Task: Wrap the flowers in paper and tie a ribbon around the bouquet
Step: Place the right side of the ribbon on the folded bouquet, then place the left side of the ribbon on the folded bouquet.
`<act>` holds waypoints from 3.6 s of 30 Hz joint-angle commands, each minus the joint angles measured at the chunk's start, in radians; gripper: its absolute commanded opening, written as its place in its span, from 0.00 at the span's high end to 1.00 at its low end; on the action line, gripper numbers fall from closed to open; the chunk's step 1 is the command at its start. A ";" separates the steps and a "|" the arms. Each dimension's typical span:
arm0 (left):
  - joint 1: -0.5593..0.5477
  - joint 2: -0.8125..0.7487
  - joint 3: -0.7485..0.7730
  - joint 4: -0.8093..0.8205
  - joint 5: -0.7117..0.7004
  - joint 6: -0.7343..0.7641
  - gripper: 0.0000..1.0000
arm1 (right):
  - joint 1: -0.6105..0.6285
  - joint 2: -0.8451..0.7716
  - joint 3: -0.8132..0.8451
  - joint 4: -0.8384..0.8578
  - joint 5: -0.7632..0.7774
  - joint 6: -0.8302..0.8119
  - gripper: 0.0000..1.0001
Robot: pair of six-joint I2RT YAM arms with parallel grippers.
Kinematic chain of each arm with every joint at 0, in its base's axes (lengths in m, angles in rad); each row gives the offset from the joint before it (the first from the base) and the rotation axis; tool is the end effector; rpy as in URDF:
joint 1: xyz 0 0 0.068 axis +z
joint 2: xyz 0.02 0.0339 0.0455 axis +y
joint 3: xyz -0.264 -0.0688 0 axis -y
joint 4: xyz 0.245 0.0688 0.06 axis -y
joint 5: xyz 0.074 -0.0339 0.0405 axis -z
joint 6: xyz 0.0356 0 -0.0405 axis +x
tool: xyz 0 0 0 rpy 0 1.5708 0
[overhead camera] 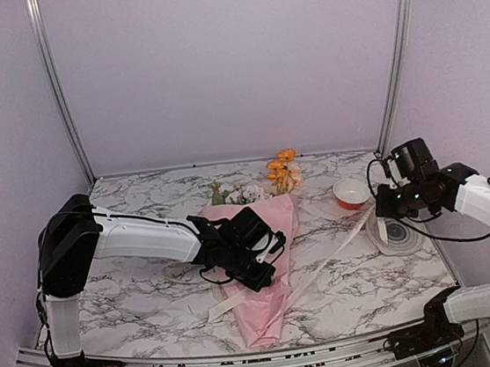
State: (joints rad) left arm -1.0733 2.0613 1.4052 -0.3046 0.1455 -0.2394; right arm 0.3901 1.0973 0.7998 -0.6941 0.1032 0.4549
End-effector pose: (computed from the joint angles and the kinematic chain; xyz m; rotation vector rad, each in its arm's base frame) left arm 0.2043 -0.3871 0.1549 1.1358 2.4132 -0.6663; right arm 0.1968 0.0770 0.2424 0.1226 2.5631 0.1926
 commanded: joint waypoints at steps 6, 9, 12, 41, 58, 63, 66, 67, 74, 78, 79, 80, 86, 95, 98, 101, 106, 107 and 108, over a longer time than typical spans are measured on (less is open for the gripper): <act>0.001 0.039 0.012 -0.042 0.011 0.020 1.00 | -0.185 -0.003 0.544 -0.013 0.001 -0.220 1.00; 0.001 0.038 0.009 -0.043 0.009 0.020 1.00 | -0.185 0.062 0.705 -0.001 -0.015 -0.243 1.00; 0.000 0.036 0.008 -0.042 0.008 0.020 1.00 | -0.185 0.134 0.843 0.013 -0.089 -0.240 1.00; -0.002 0.025 -0.013 -0.021 -0.012 -0.001 1.00 | 0.542 0.916 1.085 0.260 -0.436 -0.135 1.00; 0.001 0.020 -0.029 -0.004 -0.001 0.006 1.00 | 0.319 0.705 0.924 0.218 -0.474 -0.196 0.33; 0.000 0.023 -0.026 -0.004 0.002 0.009 1.00 | 0.196 0.629 0.670 0.347 -0.588 -0.127 0.43; 0.001 0.022 -0.026 -0.005 0.003 0.011 1.00 | 0.175 0.655 0.584 0.375 -0.641 -0.132 0.55; 0.000 0.021 -0.026 -0.005 0.003 0.011 1.00 | 0.172 0.669 0.563 0.390 -0.663 -0.135 0.60; 0.000 0.017 -0.029 -0.008 -0.002 0.010 1.00 | 0.140 0.780 0.472 0.453 -0.737 -0.129 0.78; 0.000 0.010 -0.031 -0.007 -0.003 0.012 1.00 | 0.113 0.814 0.401 0.541 -0.800 -0.091 0.82; 0.000 0.005 -0.029 -0.008 -0.003 0.015 1.00 | 0.113 0.823 0.392 0.543 -0.798 -0.096 0.82; 0.000 -0.002 -0.026 -0.008 0.000 0.019 1.00 | 0.113 0.835 0.385 0.536 -0.795 -0.101 0.83; 0.000 -0.117 0.062 -0.011 0.004 0.124 1.00 | 0.112 0.870 0.344 0.523 -0.751 -0.120 0.84; 0.047 -0.169 0.221 -0.131 -0.154 0.301 1.00 | 0.112 0.879 0.326 0.523 -0.739 -0.126 0.84; 0.066 -0.135 0.262 -0.150 -0.278 0.349 1.00 | 0.112 0.878 0.317 0.528 -0.738 -0.123 0.84; 0.087 -0.084 0.314 -0.150 -0.384 0.384 1.00 | 0.112 0.878 0.313 0.530 -0.737 -0.121 0.84; 0.141 0.004 0.406 -0.133 -0.295 0.322 1.00 | 0.112 0.877 0.309 0.529 -0.726 -0.118 0.84; 0.144 0.019 0.416 -0.127 -0.279 0.315 1.00 | 0.112 0.876 0.309 0.530 -0.724 -0.116 0.84; 0.147 0.036 0.427 -0.123 -0.267 0.309 1.00 | 0.112 0.875 0.306 0.530 -0.724 -0.115 0.84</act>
State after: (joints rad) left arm -0.9447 2.0438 1.7763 -0.4068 -0.1543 0.0917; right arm 0.5060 1.9656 1.1179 -0.1707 -0.6441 0.3405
